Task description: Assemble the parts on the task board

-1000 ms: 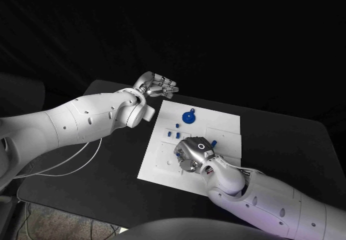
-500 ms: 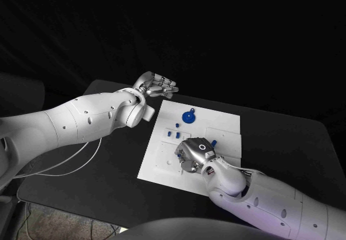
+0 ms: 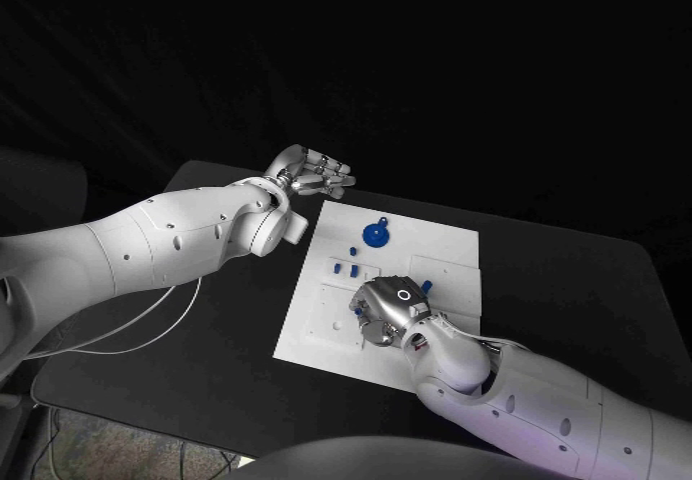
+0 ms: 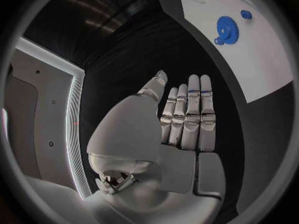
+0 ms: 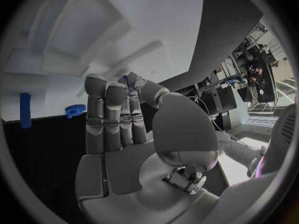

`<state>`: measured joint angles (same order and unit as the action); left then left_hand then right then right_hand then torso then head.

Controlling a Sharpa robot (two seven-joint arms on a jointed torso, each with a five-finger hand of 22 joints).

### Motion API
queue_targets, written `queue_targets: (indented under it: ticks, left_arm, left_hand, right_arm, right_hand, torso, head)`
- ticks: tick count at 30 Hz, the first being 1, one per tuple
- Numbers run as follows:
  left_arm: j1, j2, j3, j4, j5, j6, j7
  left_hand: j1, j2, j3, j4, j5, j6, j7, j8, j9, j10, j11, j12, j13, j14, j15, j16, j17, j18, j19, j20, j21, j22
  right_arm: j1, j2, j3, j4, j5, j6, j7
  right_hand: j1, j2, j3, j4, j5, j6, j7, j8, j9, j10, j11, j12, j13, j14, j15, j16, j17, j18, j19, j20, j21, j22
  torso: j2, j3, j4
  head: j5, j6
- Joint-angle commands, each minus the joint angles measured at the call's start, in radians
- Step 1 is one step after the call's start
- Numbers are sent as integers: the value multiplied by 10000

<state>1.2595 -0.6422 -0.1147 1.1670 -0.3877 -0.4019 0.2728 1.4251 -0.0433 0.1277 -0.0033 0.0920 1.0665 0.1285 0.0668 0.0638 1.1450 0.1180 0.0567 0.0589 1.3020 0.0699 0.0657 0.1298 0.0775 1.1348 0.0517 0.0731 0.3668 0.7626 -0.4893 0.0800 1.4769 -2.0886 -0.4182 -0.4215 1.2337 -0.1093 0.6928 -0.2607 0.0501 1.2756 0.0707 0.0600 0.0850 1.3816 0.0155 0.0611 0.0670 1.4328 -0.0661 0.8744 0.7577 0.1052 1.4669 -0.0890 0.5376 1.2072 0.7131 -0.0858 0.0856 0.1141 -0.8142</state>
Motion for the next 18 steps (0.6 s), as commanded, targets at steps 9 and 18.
queue_targets:
  ticks: [9, 18]
  left_arm:
    - [7, 47, -7, -2, 18, 281, -18]
    - [7, 54, -11, 1, 19, 350, -45]
  left_hand:
    - [49, 29, -54, -15, -45, 0, 37, -43, 4, -74, -15, 16, -10, -65, 21, -28, -18, -99, 16, 27, 36, -21]
    - [58, 45, -62, 0, -53, -5, 40, -44, 3, -78, -14, 16, -10, -67, 21, -27, -21, -97, 15, 30, 38, -42]
  right_arm:
    - [-37, 70, -27, -204, 73, 186, -242]
    - [-37, 136, -26, -344, 234, 211, -225]
  right_hand:
    - [15, 14, 54, -16, 56, 50, 21, 41, 10, 54, -6, 25, 7, 24, -51, 23, 2, 100, 426, -51, 0, 21]
    - [2, 24, 50, 2, 56, 1, 34, 40, 3, 17, 4, 22, 4, 17, -44, 2, -9, 103, 418, -45, -98, -12]
  torso:
    - [-1, -2, -1]
    - [1, -5, 2]
  head:
    - [-6, 13]
    - [-15, 1]
